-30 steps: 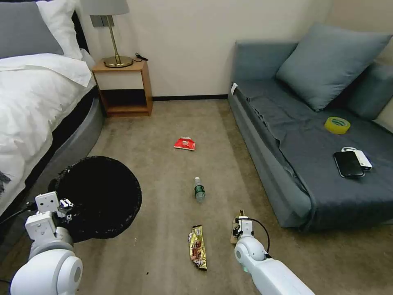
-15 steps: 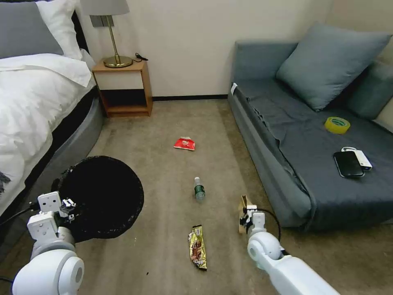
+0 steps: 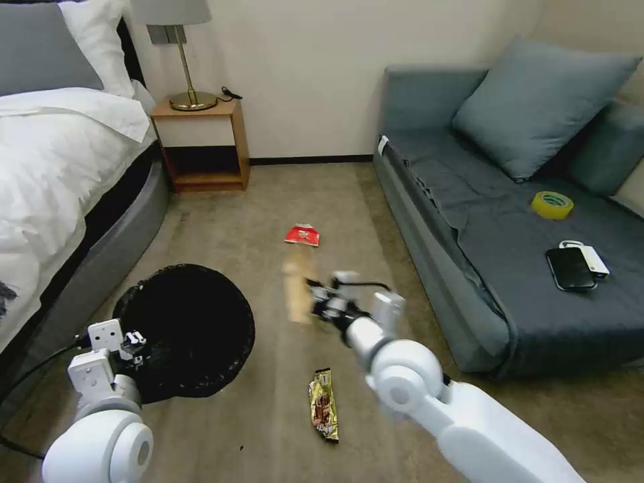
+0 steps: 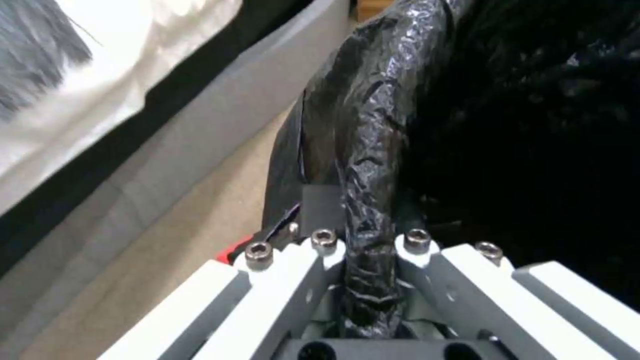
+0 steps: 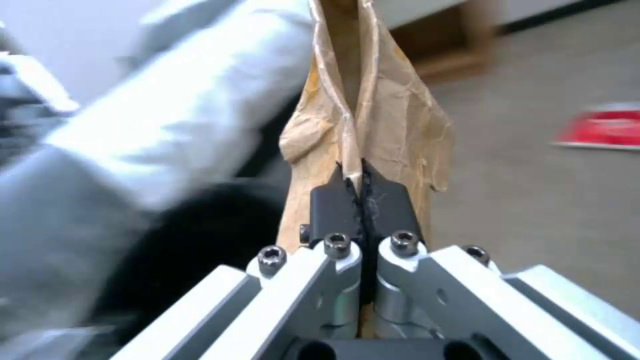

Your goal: Pick up the trash bin, then pick up the garbage on the floor and place it into the trash bin.

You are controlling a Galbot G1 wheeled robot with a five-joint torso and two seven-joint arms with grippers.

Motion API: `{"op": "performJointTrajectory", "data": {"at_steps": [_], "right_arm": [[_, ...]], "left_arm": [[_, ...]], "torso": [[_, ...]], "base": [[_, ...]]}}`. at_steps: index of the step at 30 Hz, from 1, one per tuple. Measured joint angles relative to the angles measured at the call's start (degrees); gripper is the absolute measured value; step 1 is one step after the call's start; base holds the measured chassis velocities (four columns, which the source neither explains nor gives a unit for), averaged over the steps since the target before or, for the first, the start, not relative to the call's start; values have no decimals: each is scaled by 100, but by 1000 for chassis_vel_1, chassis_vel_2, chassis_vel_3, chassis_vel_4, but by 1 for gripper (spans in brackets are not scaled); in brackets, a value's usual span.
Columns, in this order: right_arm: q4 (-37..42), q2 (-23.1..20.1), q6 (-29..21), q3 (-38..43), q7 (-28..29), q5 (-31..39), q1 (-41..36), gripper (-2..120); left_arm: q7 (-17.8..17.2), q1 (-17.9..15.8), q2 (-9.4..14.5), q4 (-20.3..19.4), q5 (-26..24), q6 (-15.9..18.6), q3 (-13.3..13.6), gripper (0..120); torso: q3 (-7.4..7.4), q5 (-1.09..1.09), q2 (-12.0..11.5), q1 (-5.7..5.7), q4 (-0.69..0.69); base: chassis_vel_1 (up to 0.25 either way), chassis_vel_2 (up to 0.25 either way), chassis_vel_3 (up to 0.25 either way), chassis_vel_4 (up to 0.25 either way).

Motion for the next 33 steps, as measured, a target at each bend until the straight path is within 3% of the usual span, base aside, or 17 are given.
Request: {"op": "performJointTrajectory", "data": {"at_steps": [1,4,16,22,23,31,33], "right_arm": [[0,0,0,0,0,0,0,0],[-255,526,109,-690,64,211,471,0],[-1087,1069,183,-1654,112,-346,401,0],[-1421,1171,273,-1761,71,-746,337,17],[-1426,1159,278,-1760,49,-808,318,25],[-1410,1084,327,-1570,-99,-1139,203,50],[-1368,1063,353,-1451,-123,-1261,190,61]], "left_arm": [[0,0,0,0,0,0,0,2],[-1,13,-65,43,8,0,58,2],[8,101,-248,-53,85,-32,83,2],[12,148,-277,-198,88,-42,74,2],[16,152,-279,-225,88,-42,75,2],[29,149,-272,-247,89,-54,90,2],[28,138,-260,-243,93,-64,86,2]], "torso": [[0,0,0,0,0],[0,0,0,0,2],[0,1,0,0,0],[0,1,0,0,-1],[0,2,0,0,-1],[0,1,0,0,-1],[0,2,0,0,-1]], "base": [[0,0,0,0],[0,0,0,0],[0,0,0,0],[0,0,0,0],[0,0,0,0],[0,0,0,0],[0,0,0,0]]}}
